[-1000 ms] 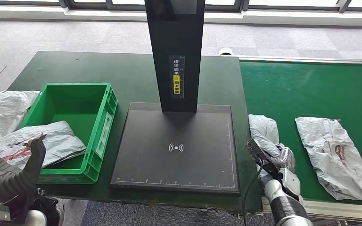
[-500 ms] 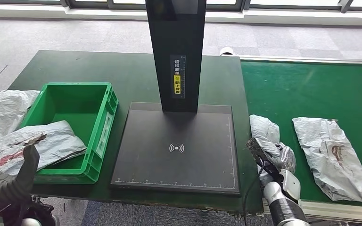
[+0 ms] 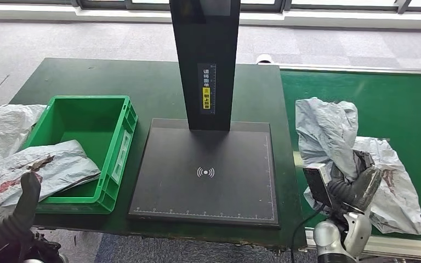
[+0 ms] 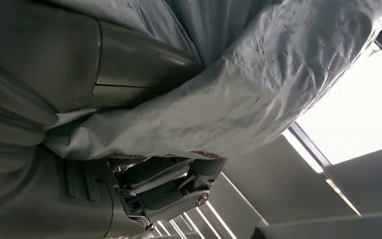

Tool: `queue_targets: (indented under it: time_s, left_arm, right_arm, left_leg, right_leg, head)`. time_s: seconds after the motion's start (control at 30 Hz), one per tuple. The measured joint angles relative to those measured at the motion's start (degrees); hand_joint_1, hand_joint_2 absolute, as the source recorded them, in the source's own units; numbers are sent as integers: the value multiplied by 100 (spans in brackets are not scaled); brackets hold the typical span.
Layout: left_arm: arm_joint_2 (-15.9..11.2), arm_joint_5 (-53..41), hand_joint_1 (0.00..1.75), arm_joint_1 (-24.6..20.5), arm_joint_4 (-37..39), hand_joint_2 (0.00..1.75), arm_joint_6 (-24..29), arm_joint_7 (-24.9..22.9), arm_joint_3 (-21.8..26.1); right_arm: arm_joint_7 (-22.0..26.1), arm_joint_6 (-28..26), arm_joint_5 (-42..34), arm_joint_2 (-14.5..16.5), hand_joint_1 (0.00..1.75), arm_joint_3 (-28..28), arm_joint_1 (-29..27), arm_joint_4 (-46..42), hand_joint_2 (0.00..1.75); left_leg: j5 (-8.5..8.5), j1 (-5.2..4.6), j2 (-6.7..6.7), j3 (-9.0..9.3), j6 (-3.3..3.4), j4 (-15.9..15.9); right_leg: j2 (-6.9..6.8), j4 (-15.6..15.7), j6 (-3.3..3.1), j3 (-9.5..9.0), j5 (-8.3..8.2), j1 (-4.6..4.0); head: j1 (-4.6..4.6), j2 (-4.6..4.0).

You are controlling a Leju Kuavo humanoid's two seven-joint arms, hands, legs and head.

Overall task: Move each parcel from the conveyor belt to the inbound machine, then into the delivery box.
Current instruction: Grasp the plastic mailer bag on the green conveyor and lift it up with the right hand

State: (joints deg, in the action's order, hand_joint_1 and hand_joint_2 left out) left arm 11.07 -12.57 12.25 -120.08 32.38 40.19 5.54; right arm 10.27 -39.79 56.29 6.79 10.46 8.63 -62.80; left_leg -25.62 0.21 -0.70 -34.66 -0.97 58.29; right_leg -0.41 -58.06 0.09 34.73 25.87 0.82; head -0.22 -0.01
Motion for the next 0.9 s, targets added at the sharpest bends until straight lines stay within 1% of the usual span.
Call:
queue_targets:
  time_s: [0.1, 0.13, 0.17, 0.43, 0.53, 0.67, 0.77, 0.9]
  left_arm:
    - [-6, -1, 0, -28, 14, 175, 27, 0, -89]
    - [-8, -2, 0, -38, 26, 175, 29, 0, -119]
    - [-9, -3, 0, -44, 38, 175, 29, 0, -136]
    - [-21, -7, 0, -66, 94, 175, 29, -1, -172]
    - [-29, -11, 0, -69, 103, 175, 26, -1, -179]
    - [-35, -91, 0, -78, 154, 175, -32, -1, -244]
    - [-38, -187, 0, -115, 246, 175, -142, -2, -334]
    - [-36, -291, 0, -256, 520, 175, -362, -4, -534]
  right_arm:
    - [1055, -32, -285, 465, 175, 216, -380, -1325, 175]
    - [1313, -34, -361, 611, 175, 287, -478, -1698, 175]
    - [1370, -34, -390, 676, 175, 315, -513, -1854, 175]
    - [1423, -34, -432, 902, 175, 443, -623, -2366, 175]
    - [1472, -34, -458, 944, 175, 479, -646, -2461, 175]
    - [1540, 9, -677, 969, 175, 460, -664, -2525, 175]
    - [1363, 313, -733, 937, 175, 181, -646, -2509, 175]
    - [1042, 857, -451, 863, 175, -718, -415, -2172, 175]
  left_leg:
    - [-2, 0, 8, 5, 0, 0]
    - [-2, 0, 11, 6, 0, 0]
    - [-1, 0, 13, 7, 0, 0]
    - [0, 0, 26, 12, 2, 1]
    - [0, -1, 29, 13, 1, 1]
    - [0, -1, 30, 12, 1, 0]
    - [-1, 0, 31, 11, 1, -1]
    - [3, 0, 45, 19, -3, -2]
  right_leg:
    - [5, 0, -2, 0, 2, -1]
    - [6, 0, -2, -1, 2, -1]
    - [7, 0, -3, -2, 2, -1]
    - [18, 0, -1, -4, -2, 4]
    - [23, 0, -1, -3, -2, 4]
    - [24, 0, -1, -5, -2, 3]
    - [26, 0, -1, -5, -2, 2]
    - [40, 0, -6, -4, -8, -2]
  head:
    - [0, 0]
    - [0, 0]
    - [0, 0]
    - [0, 1]
    - [0, 1]
    - [0, 0]
    - [0, 0]
    - [0, 0]
